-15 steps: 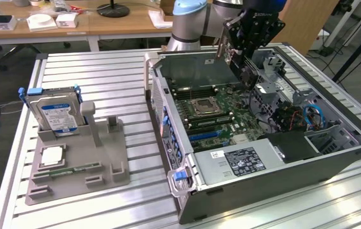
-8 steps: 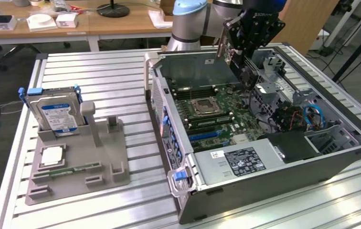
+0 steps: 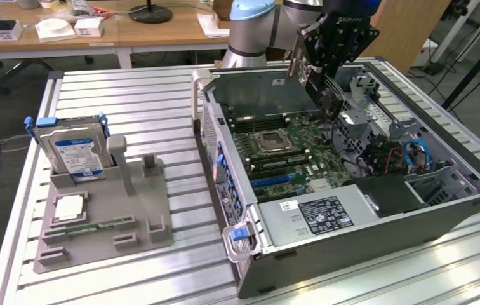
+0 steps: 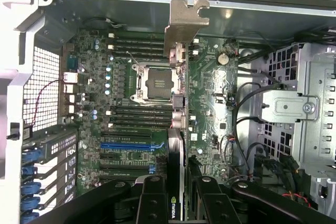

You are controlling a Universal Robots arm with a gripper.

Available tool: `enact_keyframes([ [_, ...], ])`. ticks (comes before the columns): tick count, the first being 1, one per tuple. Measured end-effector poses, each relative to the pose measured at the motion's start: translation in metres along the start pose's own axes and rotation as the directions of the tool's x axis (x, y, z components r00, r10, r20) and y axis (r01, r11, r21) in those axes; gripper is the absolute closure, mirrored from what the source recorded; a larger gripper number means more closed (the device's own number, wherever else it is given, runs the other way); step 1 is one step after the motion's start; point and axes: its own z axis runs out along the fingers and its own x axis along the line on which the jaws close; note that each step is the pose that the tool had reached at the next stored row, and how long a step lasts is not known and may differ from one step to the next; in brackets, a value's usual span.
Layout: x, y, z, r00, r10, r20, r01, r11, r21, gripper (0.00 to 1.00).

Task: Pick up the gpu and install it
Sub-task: 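Insert the gpu into the slot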

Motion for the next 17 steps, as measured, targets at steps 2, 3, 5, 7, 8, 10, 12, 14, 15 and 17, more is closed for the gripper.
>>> enact_keyframes([
  [2, 0.0, 0.0, 0.0, 1.0, 0.0, 0.0, 0.0, 1.0, 0.0, 0.74],
  [3, 0.0, 0.0, 0.0, 1.0, 0.0, 0.0, 0.0, 1.0, 0.0, 0.74],
  [5, 0.0, 0.0, 0.0, 1.0, 0.0, -0.0001, 0.0, 1.0, 0.0, 0.74],
  [7, 0.0, 0.0, 0.0, 1.0, -0.003, -0.0002, 0.003, 1.0, -0.0001, 0.74],
  [8, 0.0, 0.0, 0.0, 1.0, -0.006, -0.0003, 0.006, 1.0, -0.0002, 0.74],
  [10, 0.0, 0.0, 0.0, 0.9999, -0.017, -0.0008, 0.017, 0.9999, -0.0005, 0.74],
  [12, 0.0, 0.0, 0.0001, 0.9996, -0.028, -0.0013, 0.028, 0.9996, -0.001, 0.74],
  [14, 0.0, 0.0, 0.0002, 0.999, -0.044, -0.0021, 0.044, 0.999, -0.0015, 0.74],
  [15, 0.0, 0.0, 0.0003, 0.9985, -0.055, -0.0025, 0.055, 0.9985, -0.002, 0.74],
  [17, 0.0, 0.0, 0.0004, 0.9972, -0.074, -0.0034, 0.074, 0.9972, -0.0028, 0.74],
])
